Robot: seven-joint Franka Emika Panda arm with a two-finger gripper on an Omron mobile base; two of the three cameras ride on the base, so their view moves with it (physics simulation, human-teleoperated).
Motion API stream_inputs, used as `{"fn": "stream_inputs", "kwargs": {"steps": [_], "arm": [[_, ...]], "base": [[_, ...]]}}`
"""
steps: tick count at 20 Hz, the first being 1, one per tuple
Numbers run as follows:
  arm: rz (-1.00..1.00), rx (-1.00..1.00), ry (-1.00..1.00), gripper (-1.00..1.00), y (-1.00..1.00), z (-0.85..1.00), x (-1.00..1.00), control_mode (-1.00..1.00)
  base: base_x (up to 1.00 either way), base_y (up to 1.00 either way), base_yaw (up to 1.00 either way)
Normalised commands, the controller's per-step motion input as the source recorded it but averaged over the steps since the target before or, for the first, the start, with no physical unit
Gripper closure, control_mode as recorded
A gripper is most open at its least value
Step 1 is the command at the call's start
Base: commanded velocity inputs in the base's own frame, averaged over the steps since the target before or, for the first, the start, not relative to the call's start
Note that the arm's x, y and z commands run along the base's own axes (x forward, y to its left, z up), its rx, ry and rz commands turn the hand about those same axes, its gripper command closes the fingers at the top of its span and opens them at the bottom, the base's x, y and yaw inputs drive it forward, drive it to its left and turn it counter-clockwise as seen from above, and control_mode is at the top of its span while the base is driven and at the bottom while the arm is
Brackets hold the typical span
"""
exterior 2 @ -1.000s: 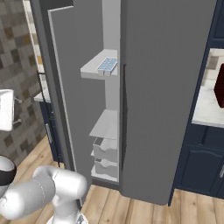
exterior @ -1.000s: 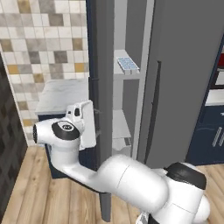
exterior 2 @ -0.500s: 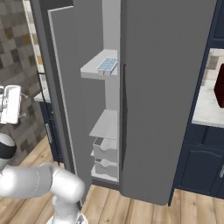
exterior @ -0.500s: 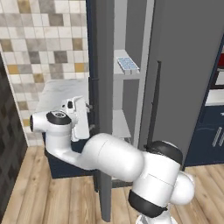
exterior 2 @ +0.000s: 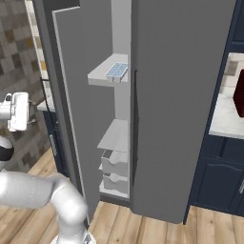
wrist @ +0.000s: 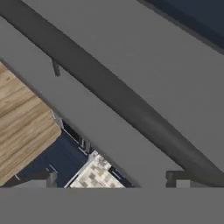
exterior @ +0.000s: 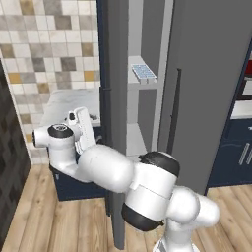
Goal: The ice cube tray has been filled with water. Take the tray and place it in the freezer to make ice. Close the freezer door after placing the tray.
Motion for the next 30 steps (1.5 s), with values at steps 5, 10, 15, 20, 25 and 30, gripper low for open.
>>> {"fn": "stream_inputs", "kwargs": {"steps": [5, 10, 15, 20, 25, 30], "arm": [[-0.02, -0.13, 0.07, -1.0, 0.08, -0.24, 0.59, -1.0], [-0.08, -0.13, 0.11, -1.0, -0.04, -0.27, 0.68, -1.0], [-0.11, -0.12, 0.1, -1.0, -0.22, -0.26, 0.74, -1.0], [-0.16, -0.07, 0.08, -1.0, -0.62, -0.16, 0.18, -1.0], [-0.19, -0.01, 0.05, -1.0, -0.98, -0.09, 0.0, -1.0], [-0.14, 0.0, 0.02, -1.0, -1.0, -0.01, -0.09, -1.0]], "base": [[0.0, 0.0, 0.0], [0.0, 0.0, 0.0], [0.0, 0.0, 0.0], [0.0, 0.0, 0.0], [0.0, 0.0, 0.0], [0.0, 0.0, 0.0]]}}
